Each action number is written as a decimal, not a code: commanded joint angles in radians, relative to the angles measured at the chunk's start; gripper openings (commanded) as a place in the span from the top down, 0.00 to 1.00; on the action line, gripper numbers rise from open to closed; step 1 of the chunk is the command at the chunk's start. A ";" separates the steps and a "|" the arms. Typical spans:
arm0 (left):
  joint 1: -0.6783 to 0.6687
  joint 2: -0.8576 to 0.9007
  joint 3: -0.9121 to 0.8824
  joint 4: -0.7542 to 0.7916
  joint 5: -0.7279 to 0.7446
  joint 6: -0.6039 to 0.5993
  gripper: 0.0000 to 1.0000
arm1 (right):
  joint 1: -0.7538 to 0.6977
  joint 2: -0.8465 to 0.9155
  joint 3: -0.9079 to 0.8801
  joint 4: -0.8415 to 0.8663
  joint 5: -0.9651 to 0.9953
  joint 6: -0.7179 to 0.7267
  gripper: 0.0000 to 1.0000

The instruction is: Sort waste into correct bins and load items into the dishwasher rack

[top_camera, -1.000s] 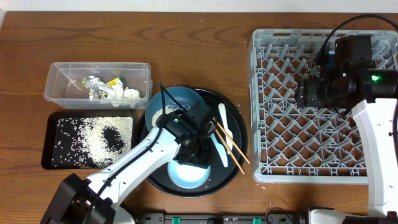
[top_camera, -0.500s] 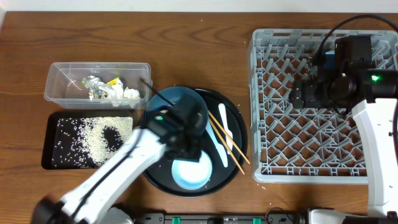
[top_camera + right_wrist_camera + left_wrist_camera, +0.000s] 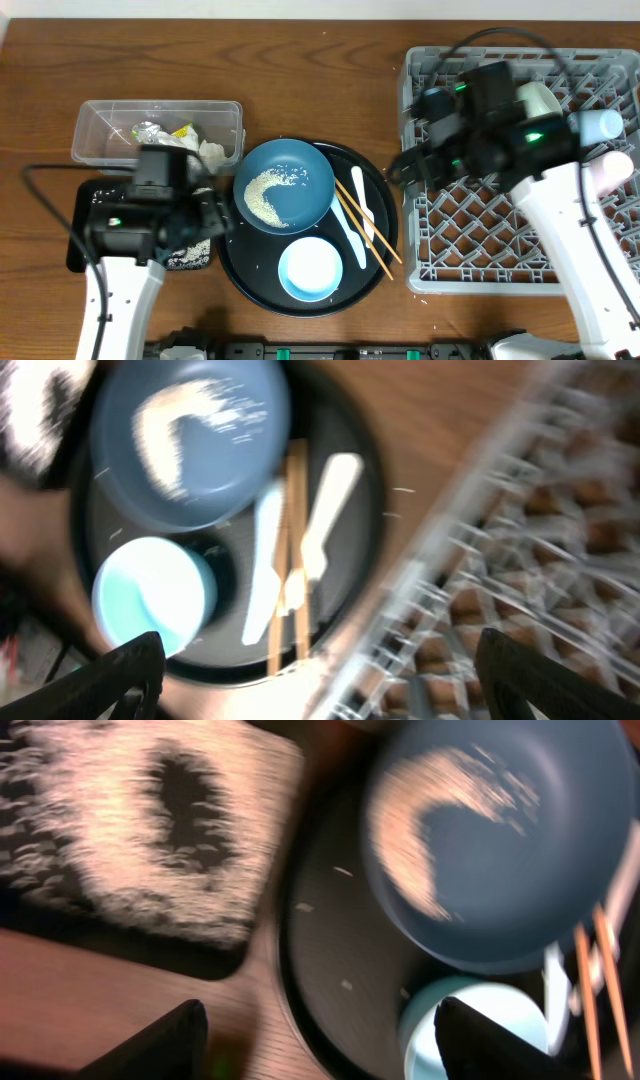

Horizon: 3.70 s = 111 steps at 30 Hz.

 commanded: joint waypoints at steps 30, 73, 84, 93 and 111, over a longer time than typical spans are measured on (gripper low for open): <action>0.239 0.076 0.013 -0.002 -0.034 -0.002 0.21 | 0.478 0.468 -0.081 0.084 0.090 0.269 0.39; 0.239 0.076 0.013 -0.002 -0.033 -0.002 0.21 | 0.281 -0.039 -0.125 0.201 0.661 0.300 0.99; 0.239 0.076 0.012 -0.003 -0.033 -0.002 0.21 | -0.078 -0.010 -0.122 0.523 1.211 0.257 0.99; 0.239 0.076 0.013 -0.003 -0.029 -0.002 0.20 | -0.183 0.168 -0.122 0.953 1.565 -0.019 0.99; 0.239 0.076 0.013 -0.003 -0.011 -0.002 0.20 | -0.152 0.459 -0.122 1.228 1.682 -0.133 0.99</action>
